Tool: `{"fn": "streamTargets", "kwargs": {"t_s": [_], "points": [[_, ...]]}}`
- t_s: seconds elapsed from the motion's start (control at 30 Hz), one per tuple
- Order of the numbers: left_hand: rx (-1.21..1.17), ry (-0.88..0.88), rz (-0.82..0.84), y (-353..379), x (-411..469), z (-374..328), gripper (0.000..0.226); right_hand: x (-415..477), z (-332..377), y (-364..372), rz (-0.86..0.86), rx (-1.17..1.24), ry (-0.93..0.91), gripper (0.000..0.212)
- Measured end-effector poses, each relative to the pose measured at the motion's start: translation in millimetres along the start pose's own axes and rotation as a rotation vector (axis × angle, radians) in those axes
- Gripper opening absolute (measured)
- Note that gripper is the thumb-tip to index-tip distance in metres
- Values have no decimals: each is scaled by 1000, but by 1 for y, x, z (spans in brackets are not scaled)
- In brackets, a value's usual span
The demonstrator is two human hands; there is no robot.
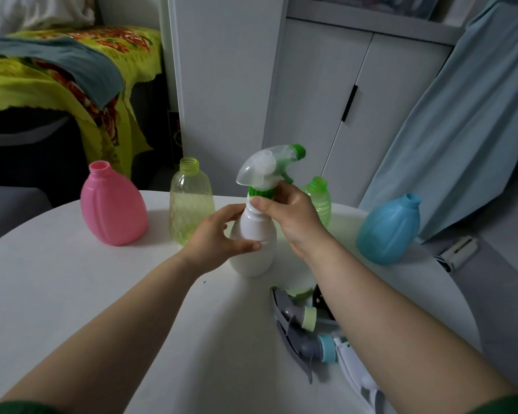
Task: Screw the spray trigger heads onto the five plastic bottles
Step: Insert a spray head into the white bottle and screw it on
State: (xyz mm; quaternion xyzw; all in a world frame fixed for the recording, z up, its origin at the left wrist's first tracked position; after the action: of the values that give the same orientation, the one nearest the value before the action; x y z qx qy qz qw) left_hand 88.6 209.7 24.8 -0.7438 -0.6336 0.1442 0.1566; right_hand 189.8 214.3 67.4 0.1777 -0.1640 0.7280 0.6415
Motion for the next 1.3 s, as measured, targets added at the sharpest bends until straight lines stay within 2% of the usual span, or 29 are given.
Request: {"fn": "streamTargets", "kwargs": {"t_s": [0.13, 0.3, 0.37, 0.63, 0.7, 0.8, 0.87, 0.93, 1.07, 1.13, 1.2, 1.3], "points": [[-4, -5, -3, 0, 0, 0, 62, 0, -1, 0, -64, -77, -8, 24], [-26, -13, 9, 1, 2, 1, 61, 0, -2, 10, 136, 74, 61, 22], [-26, -12, 13, 1, 2, 1, 62, 0, -1, 8, 151, 100, 72, 22], [-9, -2, -28, -1, 0, -1, 61, -3, 2, -5, -109, -49, -42, 21], [-12, -2, -20, -1, 0, -1, 61, -1, 1, 0, -30, -32, -16, 20], [-15, -7, 0, 0, 1, 0, 61, -1, 0, 12, 188, 91, 54, 23], [-12, -9, 4, 0, 1, 1, 62, 0, -1, 12, 236, 117, 83, 23], [-13, -7, -3, 0, 1, 0, 62, 1, -1, 8, 183, 85, 70, 22], [-12, 1, -36, -1, -1, -1, 62, -1, 3, -4, -85, -35, -38, 21], [-1, 5, -34, 0, -1, -2, 62, -4, 2, -5, -151, -92, -52, 21], [4, 4, -27, 0, -1, -3, 61, -4, 1, -1, -125, -105, -32, 20], [-10, 1, -20, 0, -1, -3, 60, -2, 0, 8, 40, -31, -13, 17]]}}
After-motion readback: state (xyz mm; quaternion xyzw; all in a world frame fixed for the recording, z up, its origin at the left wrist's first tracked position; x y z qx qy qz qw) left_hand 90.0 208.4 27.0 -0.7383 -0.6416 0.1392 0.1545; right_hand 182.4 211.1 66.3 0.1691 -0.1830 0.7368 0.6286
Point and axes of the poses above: each hand's wrist, its own x-axis towards the middle knuckle, its own y-axis out of the palm, z = x × y, the point moved 10 cm from there along x, towards the middle knuckle, and after that the axes turned 15 degrees about -y, right-handed, at the moved point
